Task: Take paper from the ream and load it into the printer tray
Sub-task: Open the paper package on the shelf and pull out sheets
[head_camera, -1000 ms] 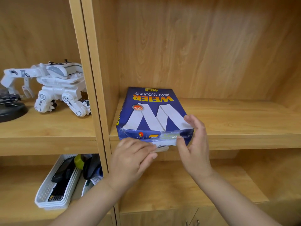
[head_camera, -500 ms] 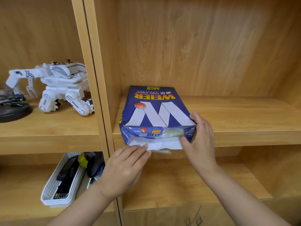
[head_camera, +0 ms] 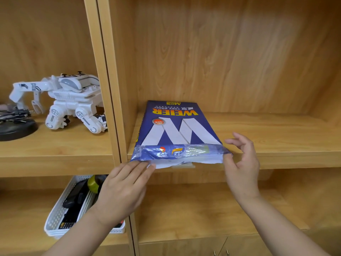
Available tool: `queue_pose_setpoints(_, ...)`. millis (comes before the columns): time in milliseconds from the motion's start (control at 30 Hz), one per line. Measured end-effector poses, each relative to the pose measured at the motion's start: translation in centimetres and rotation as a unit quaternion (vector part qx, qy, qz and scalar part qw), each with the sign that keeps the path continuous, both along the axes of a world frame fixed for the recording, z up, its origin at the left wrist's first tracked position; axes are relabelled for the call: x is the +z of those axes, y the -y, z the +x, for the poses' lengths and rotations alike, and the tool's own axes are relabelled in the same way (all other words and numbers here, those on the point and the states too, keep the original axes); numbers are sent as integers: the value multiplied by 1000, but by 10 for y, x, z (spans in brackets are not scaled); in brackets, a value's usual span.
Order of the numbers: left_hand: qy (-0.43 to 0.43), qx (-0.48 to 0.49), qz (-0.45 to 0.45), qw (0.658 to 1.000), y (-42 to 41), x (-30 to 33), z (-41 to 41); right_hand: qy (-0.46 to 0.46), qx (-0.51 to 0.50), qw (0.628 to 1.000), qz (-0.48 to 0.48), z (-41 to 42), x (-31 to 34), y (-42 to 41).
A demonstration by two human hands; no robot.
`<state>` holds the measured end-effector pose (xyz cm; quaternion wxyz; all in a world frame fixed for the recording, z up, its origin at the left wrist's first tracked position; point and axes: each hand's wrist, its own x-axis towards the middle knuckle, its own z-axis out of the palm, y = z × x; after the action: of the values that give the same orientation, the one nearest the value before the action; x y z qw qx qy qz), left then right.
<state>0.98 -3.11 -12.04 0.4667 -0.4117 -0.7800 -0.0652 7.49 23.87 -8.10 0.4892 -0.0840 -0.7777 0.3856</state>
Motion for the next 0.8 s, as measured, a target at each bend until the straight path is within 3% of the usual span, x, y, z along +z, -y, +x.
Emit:
queue_pose_setpoints(233,9,-5,-15,1000,-3,16,3,1,29,999,12,2,3,5)
queue_pose_setpoints(500,-32,-1,-57,998,-20,65,-1,-24,66,952,298,-13,15,12)
queue_pose_setpoints(633,-56,-3,-75,996,-23,77,-19,-8,60,927,370,-23,22,10)
queue_pose_setpoints(700,-26,-5,-72,997,-25,84,-23,-2,56,922,382,-26,28,9)
queue_pose_setpoints(800,115,3,-61,992,-29,92,-25,10,58,925,374,-30,36,9)
